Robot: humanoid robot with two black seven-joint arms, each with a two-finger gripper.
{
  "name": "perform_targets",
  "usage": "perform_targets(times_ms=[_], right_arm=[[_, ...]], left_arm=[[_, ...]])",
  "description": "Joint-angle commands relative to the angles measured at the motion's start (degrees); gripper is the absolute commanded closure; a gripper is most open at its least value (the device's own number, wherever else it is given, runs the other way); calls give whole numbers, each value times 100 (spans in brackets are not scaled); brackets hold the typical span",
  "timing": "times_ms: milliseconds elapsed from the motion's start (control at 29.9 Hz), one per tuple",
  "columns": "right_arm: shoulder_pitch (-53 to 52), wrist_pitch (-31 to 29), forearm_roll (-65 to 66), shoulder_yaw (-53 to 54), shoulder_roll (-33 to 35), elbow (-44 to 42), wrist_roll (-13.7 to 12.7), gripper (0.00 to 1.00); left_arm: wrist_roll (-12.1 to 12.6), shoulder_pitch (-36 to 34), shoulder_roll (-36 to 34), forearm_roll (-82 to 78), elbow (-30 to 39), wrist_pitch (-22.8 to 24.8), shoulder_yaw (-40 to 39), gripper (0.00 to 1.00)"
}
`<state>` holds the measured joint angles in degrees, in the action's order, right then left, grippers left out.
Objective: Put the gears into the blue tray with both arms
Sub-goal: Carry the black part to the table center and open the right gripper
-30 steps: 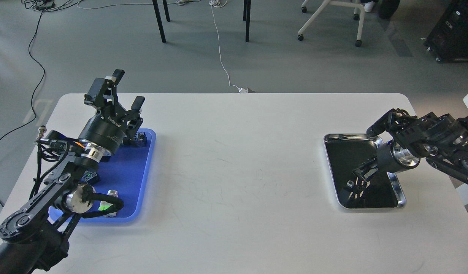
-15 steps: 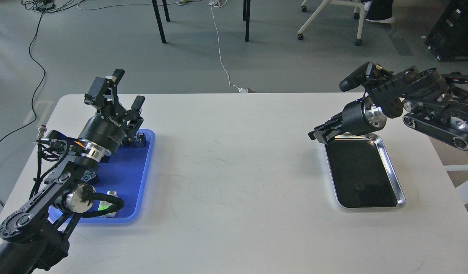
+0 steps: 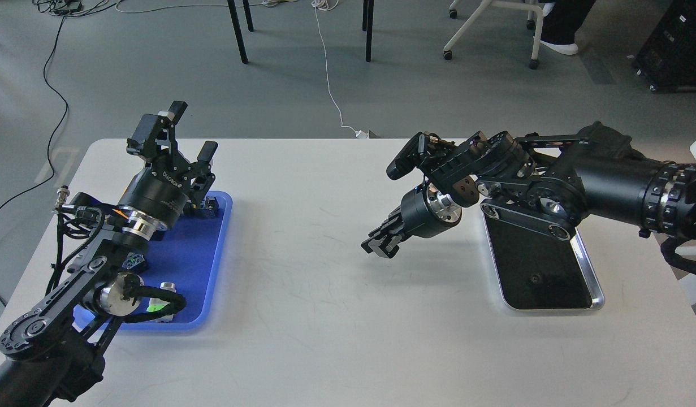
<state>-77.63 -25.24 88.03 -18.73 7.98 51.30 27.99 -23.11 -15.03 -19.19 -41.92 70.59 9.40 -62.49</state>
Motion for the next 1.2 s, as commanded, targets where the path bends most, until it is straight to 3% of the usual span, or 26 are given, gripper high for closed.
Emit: perform_targets(times_ms=[0, 501, 1003, 1103, 1170], right_arm=[[81, 10, 3, -25, -200, -120, 1, 81], [468, 177, -5, -113, -798, -542, 1, 79], [661, 327, -5, -113, -798, -612, 1, 78], [679, 327, -5, -113, -798, -630, 1, 72], [688, 327, -5, -113, -798, -648, 1, 57]], left_arm=[[-9, 0, -6, -1, -1, 0, 0, 2], [-9, 0, 3, -1, -1, 0, 0, 2], [-9, 0, 12, -1, -1, 9, 0, 2], [-9, 0, 12, -9, 8, 0, 0, 2], [-9, 0, 20, -9, -1, 9, 0, 2]])
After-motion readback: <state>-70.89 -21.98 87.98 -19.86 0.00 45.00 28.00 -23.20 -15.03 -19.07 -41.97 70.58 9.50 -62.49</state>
